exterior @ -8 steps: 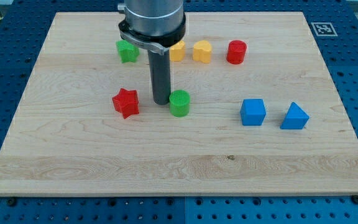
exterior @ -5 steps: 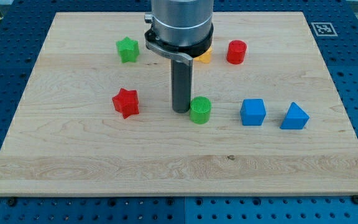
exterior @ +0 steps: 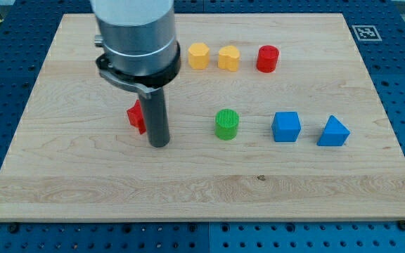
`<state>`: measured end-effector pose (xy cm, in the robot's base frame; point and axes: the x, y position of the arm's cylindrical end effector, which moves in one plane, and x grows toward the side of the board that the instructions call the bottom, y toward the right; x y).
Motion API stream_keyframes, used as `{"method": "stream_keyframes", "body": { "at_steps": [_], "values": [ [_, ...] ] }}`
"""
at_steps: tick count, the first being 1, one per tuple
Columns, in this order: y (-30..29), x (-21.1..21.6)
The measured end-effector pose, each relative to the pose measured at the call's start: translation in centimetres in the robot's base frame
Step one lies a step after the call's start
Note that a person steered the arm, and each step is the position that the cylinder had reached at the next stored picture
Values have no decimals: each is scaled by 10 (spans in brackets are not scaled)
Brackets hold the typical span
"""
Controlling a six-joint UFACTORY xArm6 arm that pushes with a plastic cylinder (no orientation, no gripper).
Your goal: Move red star towards top right
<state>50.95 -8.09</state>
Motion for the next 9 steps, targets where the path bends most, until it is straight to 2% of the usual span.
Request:
{"method": "stream_keyframes", "body": {
  "at_steps": [1, 3, 6, 7, 9],
  "values": [
    [-18, -1],
    [-17, 3],
    [-68, -28],
    [-54, -28],
    [10, -31]
  ]
}}
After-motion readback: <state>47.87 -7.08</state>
